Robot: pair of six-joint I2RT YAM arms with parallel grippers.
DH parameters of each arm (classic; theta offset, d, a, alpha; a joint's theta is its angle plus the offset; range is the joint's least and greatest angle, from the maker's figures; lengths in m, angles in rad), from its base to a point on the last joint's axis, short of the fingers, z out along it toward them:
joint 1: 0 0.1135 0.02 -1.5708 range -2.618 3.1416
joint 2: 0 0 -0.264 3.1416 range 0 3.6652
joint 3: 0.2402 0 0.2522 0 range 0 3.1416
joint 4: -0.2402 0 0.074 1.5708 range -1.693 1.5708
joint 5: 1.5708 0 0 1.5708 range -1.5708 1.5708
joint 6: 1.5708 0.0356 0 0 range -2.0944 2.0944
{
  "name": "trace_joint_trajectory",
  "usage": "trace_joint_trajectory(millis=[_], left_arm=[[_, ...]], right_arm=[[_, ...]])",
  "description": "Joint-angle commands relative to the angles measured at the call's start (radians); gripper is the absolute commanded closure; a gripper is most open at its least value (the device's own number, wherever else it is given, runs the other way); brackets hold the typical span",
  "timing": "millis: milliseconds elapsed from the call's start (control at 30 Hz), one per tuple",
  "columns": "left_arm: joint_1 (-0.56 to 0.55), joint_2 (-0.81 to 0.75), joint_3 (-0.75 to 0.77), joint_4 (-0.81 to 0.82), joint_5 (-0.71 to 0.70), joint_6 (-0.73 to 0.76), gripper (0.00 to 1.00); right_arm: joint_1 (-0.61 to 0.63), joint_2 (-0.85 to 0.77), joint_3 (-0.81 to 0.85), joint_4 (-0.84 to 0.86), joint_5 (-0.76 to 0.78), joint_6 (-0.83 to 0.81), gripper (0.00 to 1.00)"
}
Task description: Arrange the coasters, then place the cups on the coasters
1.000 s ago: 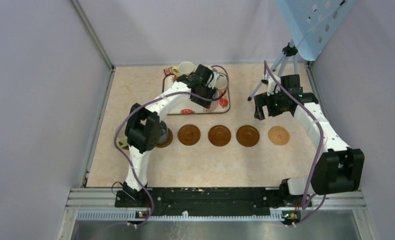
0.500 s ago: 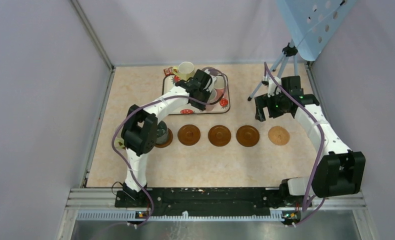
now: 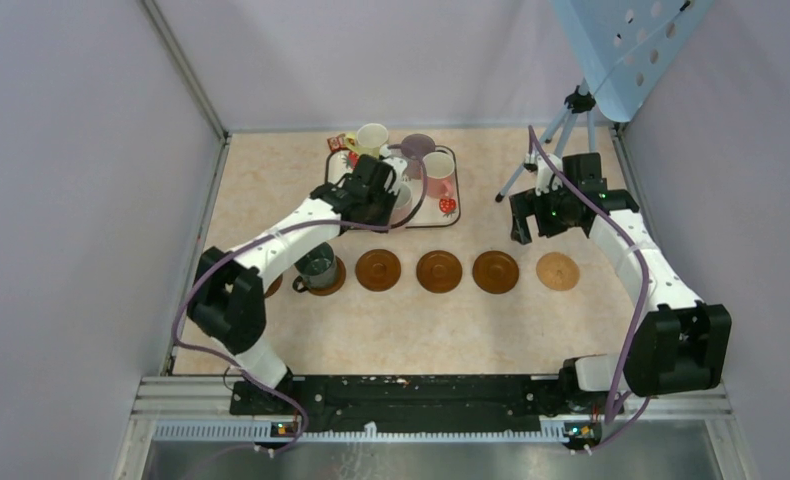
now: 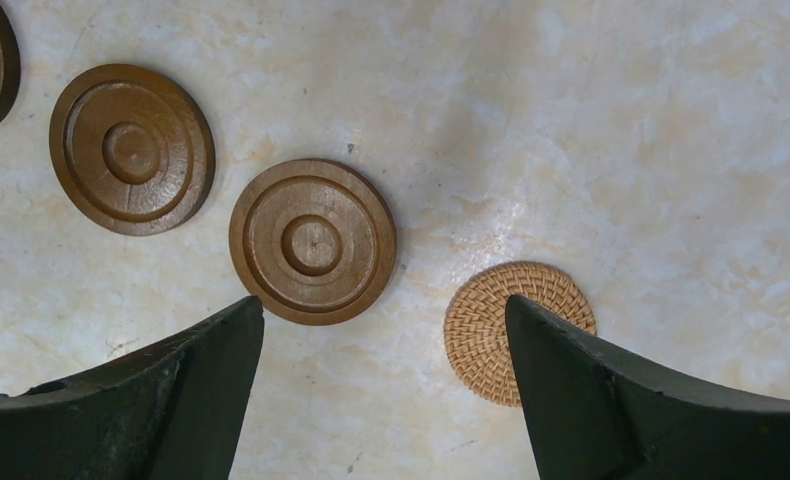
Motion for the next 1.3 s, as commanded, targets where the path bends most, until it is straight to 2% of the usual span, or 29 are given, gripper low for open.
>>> trace_joint_trajectory(millis=[0,233,500,667,967,1267], left_arm=[[0.001,-0.176,-0.055,0.104,-0.013,-0.035,1.00],[0.001,-0.355,-0.200,0.036,0.032,-0.070,1.00],[0.000,-0.439,-0.296,-0.014,0.062,-0.112,1.00],[-0.001,-0.449,-0.351,0.050,0.100,-0.104,1.00],[-0.002,-0.488,-0.466,0.231,0.062,-0.023,1.00],[-0.002,-0.533,-0.553,0.295,0.063,0.010,1.00]], right_arm=[[-0.008,-0.044,-0.012,0.013,-0.004,-0.002,0.11],[-0.007,-0.052,-0.030,0.014,-0.006,-0.005,0.11],[-0.007,-0.049,-0.038,0.020,-0.011,-0.010,0.11],[-0.008,-0.046,-0.034,0.018,-0.011,-0.012,0.11],[-0.008,-0.057,-0.049,0.010,-0.008,-0.015,0.11],[-0.009,-0.060,-0.062,0.012,-0.004,-0.013,0.11]])
